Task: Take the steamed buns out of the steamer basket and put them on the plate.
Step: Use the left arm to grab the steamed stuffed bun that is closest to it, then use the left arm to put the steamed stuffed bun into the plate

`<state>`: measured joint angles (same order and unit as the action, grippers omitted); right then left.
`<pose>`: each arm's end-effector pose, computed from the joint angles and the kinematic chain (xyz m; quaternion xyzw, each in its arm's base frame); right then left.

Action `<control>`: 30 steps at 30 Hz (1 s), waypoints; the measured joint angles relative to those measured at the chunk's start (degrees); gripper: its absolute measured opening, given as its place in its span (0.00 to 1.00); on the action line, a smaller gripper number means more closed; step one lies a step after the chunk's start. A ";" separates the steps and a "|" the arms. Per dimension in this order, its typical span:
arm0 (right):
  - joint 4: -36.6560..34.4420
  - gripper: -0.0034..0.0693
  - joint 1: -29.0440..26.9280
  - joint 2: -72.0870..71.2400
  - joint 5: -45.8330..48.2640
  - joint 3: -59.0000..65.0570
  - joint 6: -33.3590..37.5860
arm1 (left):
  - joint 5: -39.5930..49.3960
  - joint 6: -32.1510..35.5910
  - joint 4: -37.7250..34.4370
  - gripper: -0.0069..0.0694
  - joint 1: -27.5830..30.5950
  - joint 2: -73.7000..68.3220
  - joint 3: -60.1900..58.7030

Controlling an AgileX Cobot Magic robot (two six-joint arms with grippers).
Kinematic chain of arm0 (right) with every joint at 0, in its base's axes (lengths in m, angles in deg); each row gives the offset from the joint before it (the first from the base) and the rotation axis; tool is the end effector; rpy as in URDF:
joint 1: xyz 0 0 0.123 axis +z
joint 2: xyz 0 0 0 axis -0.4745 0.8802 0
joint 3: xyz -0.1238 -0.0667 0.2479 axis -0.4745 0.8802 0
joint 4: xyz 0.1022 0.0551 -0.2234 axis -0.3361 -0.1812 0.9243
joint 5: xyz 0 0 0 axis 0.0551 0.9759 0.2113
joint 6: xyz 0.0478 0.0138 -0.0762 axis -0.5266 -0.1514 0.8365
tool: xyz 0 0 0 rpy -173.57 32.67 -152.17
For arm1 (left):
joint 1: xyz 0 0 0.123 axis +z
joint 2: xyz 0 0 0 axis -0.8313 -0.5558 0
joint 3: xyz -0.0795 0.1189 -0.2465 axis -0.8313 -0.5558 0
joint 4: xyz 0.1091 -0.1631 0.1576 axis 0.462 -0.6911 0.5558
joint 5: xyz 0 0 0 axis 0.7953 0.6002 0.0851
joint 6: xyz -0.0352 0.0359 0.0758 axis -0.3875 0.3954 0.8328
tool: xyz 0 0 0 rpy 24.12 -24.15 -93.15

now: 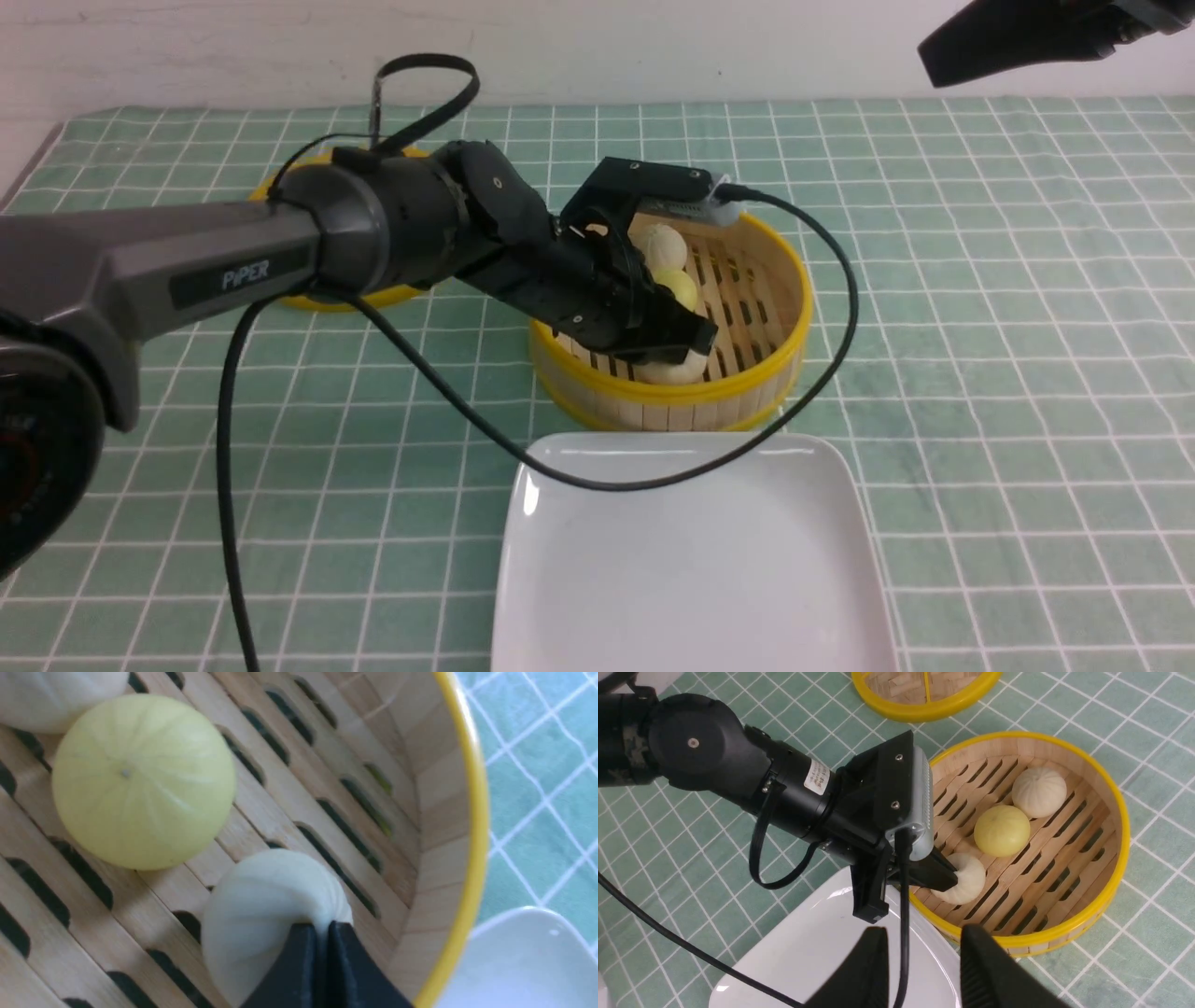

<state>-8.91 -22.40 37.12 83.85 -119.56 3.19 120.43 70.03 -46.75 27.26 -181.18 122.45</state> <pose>0.3103 0.0910 0.4370 -0.3078 0.8385 0.2816 0.3506 0.3703 -0.2401 0.2155 0.2885 0.8800 -0.2410 0.2904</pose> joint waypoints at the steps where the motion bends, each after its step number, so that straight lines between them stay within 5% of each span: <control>1: -0.11 0.38 0.00 0.00 0.00 0.00 0.00 | 0.45 0.00 0.41 0.12 0.00 1.06 0.00; 10: -0.25 0.38 0.00 0.00 0.00 0.00 0.00 | 5.54 -2.56 8.14 0.12 0.08 18.01 0.00; 15: -0.31 0.38 0.00 0.00 0.00 0.00 0.00 | 14.35 -11.16 14.74 0.12 0.08 26.12 0.00; 22: -0.28 0.38 0.00 0.00 0.00 0.00 0.00 | 28.74 -14.83 19.02 0.12 0.08 28.30 -1.68; 30: -0.28 0.38 0.00 0.00 0.00 0.00 0.00 | 20.52 -13.35 17.16 0.12 0.08 26.58 -15.38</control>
<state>-9.19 -22.40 37.12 83.85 -119.56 3.19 140.95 56.68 -29.59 27.33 -154.60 107.07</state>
